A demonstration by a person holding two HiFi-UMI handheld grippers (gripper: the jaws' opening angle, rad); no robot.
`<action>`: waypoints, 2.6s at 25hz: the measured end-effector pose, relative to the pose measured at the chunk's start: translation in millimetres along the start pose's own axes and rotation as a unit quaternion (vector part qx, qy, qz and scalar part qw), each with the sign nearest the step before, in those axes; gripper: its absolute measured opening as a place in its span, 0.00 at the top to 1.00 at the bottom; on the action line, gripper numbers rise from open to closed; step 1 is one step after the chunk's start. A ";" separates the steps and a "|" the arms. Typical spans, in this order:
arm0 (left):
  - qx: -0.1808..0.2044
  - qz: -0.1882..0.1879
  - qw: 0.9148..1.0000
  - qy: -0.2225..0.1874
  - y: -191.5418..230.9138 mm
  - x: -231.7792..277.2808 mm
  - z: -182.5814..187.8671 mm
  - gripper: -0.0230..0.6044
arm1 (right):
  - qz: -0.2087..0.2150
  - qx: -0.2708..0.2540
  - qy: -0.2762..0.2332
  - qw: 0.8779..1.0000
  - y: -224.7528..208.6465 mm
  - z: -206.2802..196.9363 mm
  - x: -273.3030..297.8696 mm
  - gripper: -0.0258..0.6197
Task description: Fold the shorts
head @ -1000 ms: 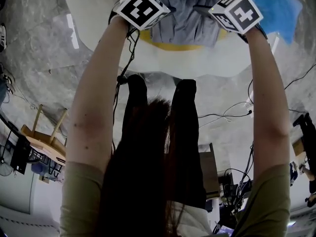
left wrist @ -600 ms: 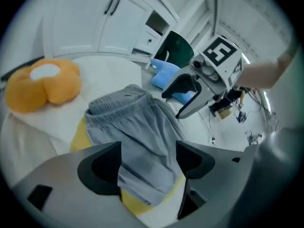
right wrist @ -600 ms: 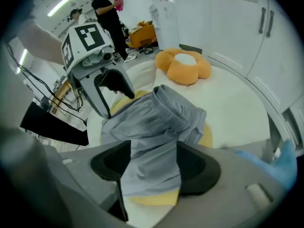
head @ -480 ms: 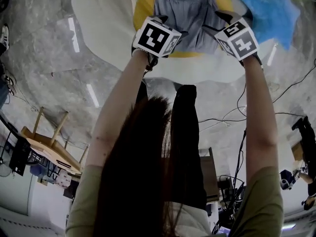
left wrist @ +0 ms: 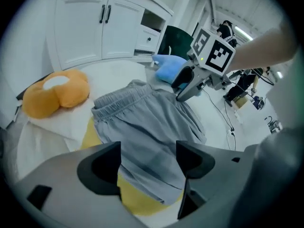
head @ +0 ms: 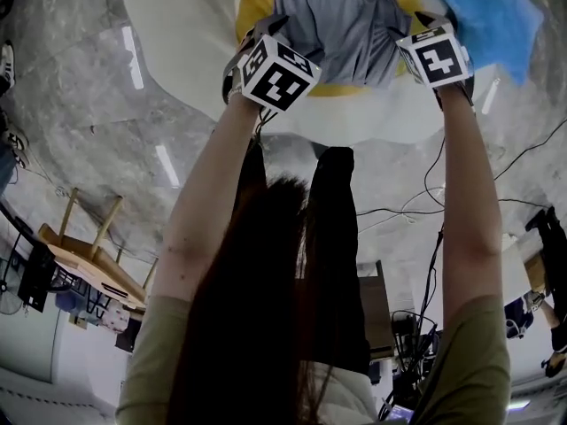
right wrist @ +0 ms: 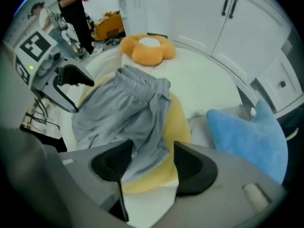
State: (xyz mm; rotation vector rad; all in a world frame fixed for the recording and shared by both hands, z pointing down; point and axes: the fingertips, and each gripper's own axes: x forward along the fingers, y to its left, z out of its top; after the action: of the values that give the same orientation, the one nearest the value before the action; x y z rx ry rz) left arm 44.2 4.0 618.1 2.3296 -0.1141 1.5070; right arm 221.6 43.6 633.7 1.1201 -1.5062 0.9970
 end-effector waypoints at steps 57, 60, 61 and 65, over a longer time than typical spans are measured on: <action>0.108 -0.036 0.994 0.004 30.7 -9.2 30.4 0.38 | 0.076 0.016 -0.092 0.993 -24.5 95.4 -29.8 0.49; 0.024 -0.034 0.999 -0.002 18.6 -17.5 -2.1 0.38 | 0.120 0.055 -0.103 0.986 30.4 39.5 -40.3 0.49; -0.009 -0.032 0.999 -0.003 12.8 -19.6 -14.8 0.38 | 0.126 0.069 -0.094 0.985 53.1 18.2 -40.6 0.49; -0.100 -0.032 0.994 0.020 -17.6 -15.6 -64.9 0.38 | 0.112 0.152 -0.048 0.981 126.7 -47.3 -28.2 0.51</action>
State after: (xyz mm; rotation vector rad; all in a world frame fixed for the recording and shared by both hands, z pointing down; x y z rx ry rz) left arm -14.1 40.7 623.2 2.1247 -0.1710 1.4392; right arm 112.3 124.1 607.6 1.2434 -1.6195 1.3815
